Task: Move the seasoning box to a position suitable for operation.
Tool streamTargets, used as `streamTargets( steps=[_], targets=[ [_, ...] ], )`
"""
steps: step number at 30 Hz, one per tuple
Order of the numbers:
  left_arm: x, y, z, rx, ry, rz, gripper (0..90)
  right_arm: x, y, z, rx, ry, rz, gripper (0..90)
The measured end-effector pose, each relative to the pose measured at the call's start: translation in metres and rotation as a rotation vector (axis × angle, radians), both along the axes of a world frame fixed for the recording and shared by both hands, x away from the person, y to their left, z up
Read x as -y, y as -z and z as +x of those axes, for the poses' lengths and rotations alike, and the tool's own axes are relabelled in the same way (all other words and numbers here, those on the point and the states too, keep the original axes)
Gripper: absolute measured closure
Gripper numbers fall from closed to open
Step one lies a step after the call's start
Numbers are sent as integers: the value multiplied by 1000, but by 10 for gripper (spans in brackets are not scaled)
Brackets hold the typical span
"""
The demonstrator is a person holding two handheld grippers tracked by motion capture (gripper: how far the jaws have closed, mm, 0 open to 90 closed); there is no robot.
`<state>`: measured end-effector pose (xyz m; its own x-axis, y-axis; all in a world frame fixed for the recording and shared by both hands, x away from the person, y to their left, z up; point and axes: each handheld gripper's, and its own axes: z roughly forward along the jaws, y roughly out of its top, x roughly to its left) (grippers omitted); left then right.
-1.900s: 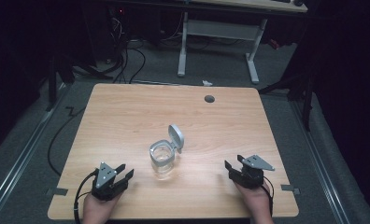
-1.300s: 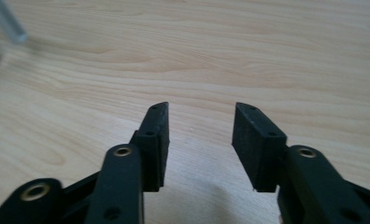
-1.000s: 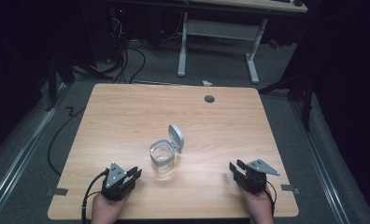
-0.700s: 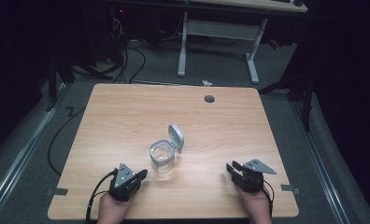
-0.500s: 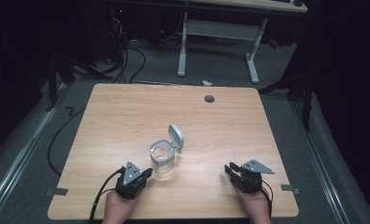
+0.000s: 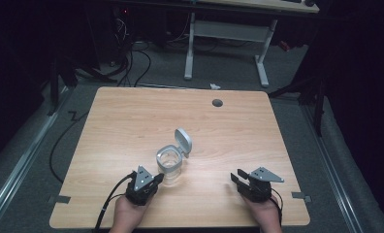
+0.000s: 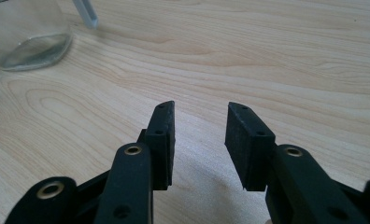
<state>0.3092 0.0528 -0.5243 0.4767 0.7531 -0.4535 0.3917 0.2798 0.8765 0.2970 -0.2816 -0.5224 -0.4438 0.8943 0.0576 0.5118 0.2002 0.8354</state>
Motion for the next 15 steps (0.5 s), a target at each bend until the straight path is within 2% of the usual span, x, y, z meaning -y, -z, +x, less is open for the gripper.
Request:
streamTargets(
  steps=[9, 15],
  targets=[
    [20, -2, 1, 5, 43, 0, 896, 2, 0, -1, -3, 3, 5, 628],
    [10, -6, -1, 13, 25, -9, 893, 4, 1, 0, -2, 3, 11, 625]
  ],
)
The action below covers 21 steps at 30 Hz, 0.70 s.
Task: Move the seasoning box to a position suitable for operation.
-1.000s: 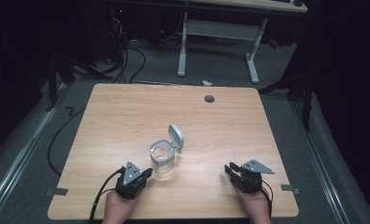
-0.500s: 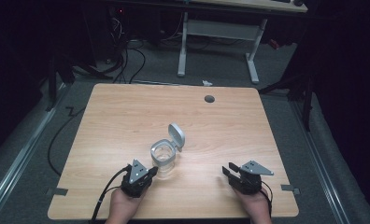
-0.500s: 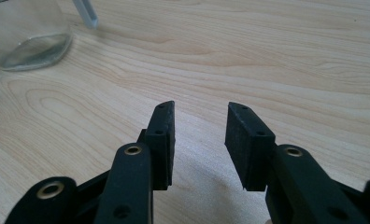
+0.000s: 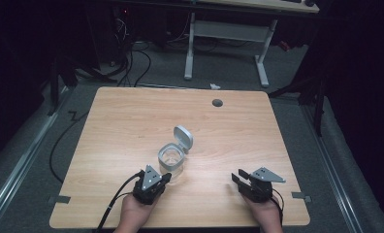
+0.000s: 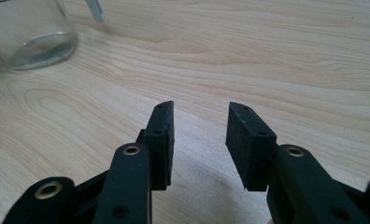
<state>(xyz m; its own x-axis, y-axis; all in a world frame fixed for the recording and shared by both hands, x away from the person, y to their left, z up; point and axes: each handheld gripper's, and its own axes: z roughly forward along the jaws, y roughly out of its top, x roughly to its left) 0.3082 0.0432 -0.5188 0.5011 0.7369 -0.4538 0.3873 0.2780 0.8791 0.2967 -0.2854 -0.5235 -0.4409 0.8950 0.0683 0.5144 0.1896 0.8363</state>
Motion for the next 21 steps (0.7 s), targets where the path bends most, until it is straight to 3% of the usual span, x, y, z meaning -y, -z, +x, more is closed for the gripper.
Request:
streamTargets(
  steps=[8, 21],
  targets=[
    [-7, -15, 1, 32, -18, -23, 899, -1, 0, 0, 2, -4, 1, 625],
    [5, -16, 4, 32, 1, -14, 900, -1, 0, 0, 1, -7, 0, 625]
  ],
)
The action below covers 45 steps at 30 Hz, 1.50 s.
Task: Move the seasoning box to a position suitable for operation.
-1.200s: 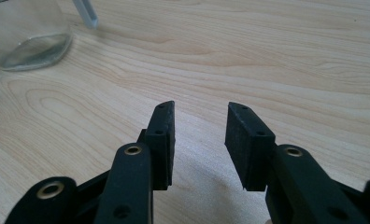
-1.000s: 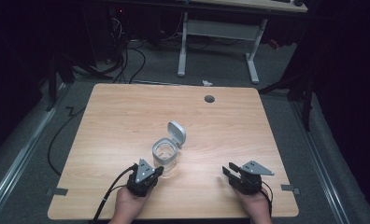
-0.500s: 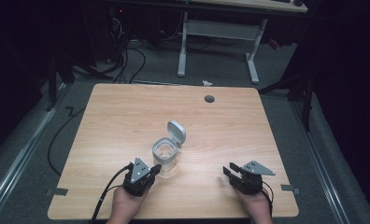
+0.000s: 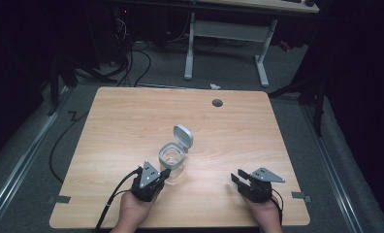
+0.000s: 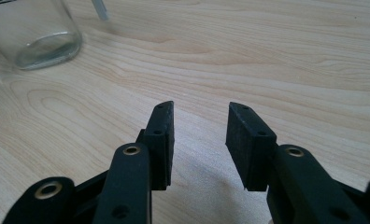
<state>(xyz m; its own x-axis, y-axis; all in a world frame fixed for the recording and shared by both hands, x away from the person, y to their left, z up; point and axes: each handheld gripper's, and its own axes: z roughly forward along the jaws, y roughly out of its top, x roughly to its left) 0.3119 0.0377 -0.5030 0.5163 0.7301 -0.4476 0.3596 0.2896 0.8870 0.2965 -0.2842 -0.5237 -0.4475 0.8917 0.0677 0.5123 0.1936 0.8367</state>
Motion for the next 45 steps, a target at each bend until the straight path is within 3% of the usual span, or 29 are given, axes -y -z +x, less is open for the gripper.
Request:
streamTargets(
  steps=[12, 15, 18, 21, 24, 27, 31, 38, 45],
  targets=[
    [23, -1, 6, 2, 40, 8, 900, 0, 0, 0, 0, 2, 7, 623],
    [14, 0, -1, 13, 36, 14, 900, 1, 0, -1, -1, 1, 8, 622],
    [-6, 2, 0, 19, -15, 18, 900, 2, 0, -1, -4, 1, 13, 622],
    [-28, 3, 13, -3, -84, 4, 900, 1, 0, -1, -3, 2, 13, 621],
    [-41, 5, 38, -3, -146, 15, 900, 0, 0, -1, -4, -3, 11, 620],
    [-40, 8, 57, -14, -164, 22, 900, -3, -2, 0, 3, -8, 10, 619],
    [-29, 11, 67, -17, -150, 14, 900, -5, -1, 0, -3, -18, 5, 620],
    [-20, 11, 60, -14, -127, 8, 900, -4, 0, -1, -11, -21, 20, 621],
    [-13, 9, 37, 2, -92, -7, 900, -2, 0, 0, -27, -28, 35, 620]
  ],
)
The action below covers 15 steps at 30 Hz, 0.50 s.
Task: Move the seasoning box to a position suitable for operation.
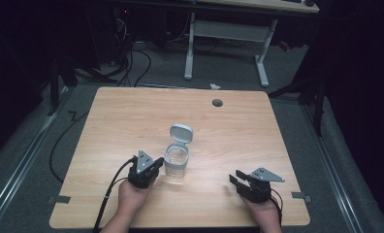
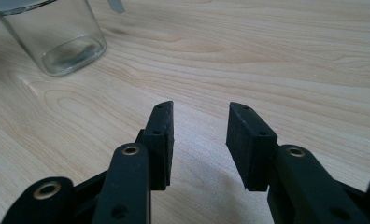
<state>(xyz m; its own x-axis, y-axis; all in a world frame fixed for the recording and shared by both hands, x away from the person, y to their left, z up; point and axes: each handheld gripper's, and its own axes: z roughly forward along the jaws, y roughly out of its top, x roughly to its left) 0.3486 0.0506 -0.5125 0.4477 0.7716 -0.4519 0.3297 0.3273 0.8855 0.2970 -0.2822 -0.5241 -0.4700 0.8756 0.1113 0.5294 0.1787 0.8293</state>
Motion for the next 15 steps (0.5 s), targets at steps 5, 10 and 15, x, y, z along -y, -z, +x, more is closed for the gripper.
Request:
streamTargets(
  steps=[5, 10, 15],
  targets=[
    [3, 0, -7, 0, 19, -9, 900, -1, 1, 1, -3, -4, -1, 620],
    [5, 3, -9, -7, 22, -15, 900, -1, 1, 1, -3, -7, 3, 616],
    [6, 3, -9, -10, 24, -16, 900, -1, 1, 1, -3, -10, 5, 616]
  ],
)
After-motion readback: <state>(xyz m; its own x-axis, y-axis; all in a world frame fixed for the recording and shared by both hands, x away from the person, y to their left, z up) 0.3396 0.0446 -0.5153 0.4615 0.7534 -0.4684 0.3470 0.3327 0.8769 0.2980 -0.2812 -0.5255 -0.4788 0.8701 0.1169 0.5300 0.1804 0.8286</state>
